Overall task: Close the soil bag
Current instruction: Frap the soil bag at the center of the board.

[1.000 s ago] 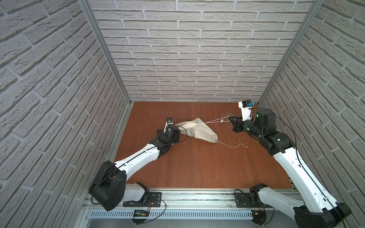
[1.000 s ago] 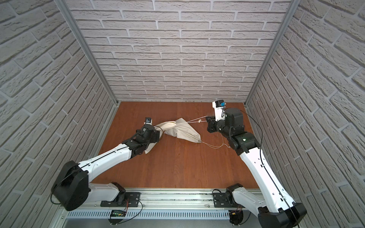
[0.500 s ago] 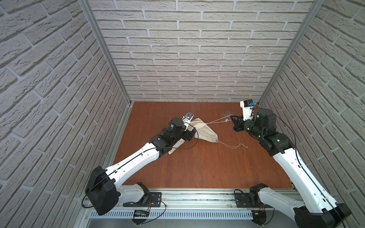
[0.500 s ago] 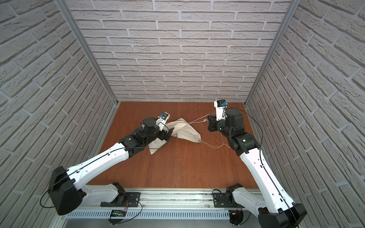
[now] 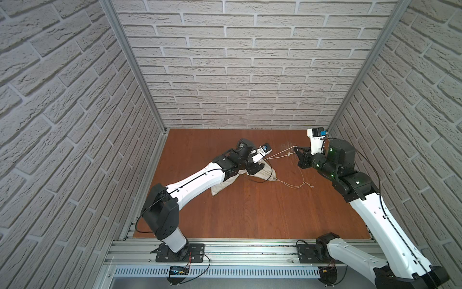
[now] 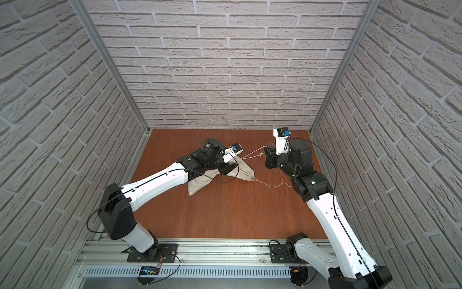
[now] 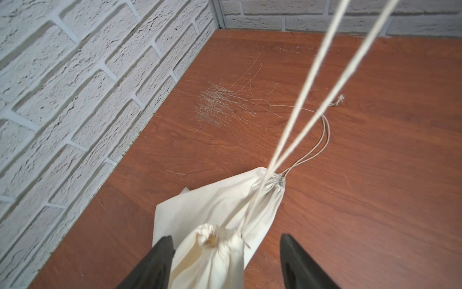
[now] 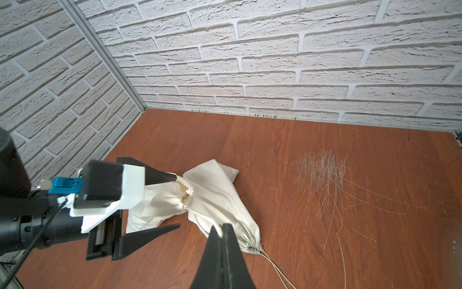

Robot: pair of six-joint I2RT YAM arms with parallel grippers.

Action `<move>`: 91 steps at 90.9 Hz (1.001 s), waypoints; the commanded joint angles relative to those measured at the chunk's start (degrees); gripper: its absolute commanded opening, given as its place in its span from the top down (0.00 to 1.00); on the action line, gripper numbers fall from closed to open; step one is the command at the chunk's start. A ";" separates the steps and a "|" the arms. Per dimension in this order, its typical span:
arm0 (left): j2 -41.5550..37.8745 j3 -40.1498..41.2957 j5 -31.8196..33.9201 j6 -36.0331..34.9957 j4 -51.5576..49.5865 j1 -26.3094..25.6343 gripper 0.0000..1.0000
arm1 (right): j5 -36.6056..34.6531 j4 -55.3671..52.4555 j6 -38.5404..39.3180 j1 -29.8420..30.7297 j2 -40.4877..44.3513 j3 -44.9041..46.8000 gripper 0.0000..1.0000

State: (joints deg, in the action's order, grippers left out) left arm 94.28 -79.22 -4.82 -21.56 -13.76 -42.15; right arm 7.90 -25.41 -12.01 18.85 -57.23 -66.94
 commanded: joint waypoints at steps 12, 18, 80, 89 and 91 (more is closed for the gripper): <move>3.84 -4.87 -3.13 -3.00 -2.34 0.38 0.51 | -1.30 0.73 0.44 -0.31 2.09 -1.11 0.97; 4.85 -5.13 -2.55 -2.92 -2.45 0.56 0.60 | -1.50 0.34 0.49 -0.36 2.55 -1.41 0.97; 4.98 10.58 37.49 26.81 -9.76 9.60 0.90 | -10.48 -5.15 3.01 -1.86 6.79 -3.03 0.97; 4.54 13.18 41.08 33.67 -13.03 11.53 0.85 | -11.34 -4.19 2.33 -2.29 8.63 -1.46 0.97; 4.47 13.60 41.64 34.90 -13.70 11.89 0.84 | -11.64 -3.92 2.21 -2.39 9.11 -1.12 0.97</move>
State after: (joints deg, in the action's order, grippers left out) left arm 95.00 -72.86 7.77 0.19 -5.19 -40.73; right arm 8.12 -34.26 -9.80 19.46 -55.55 -66.63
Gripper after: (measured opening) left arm 0.148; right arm 0.061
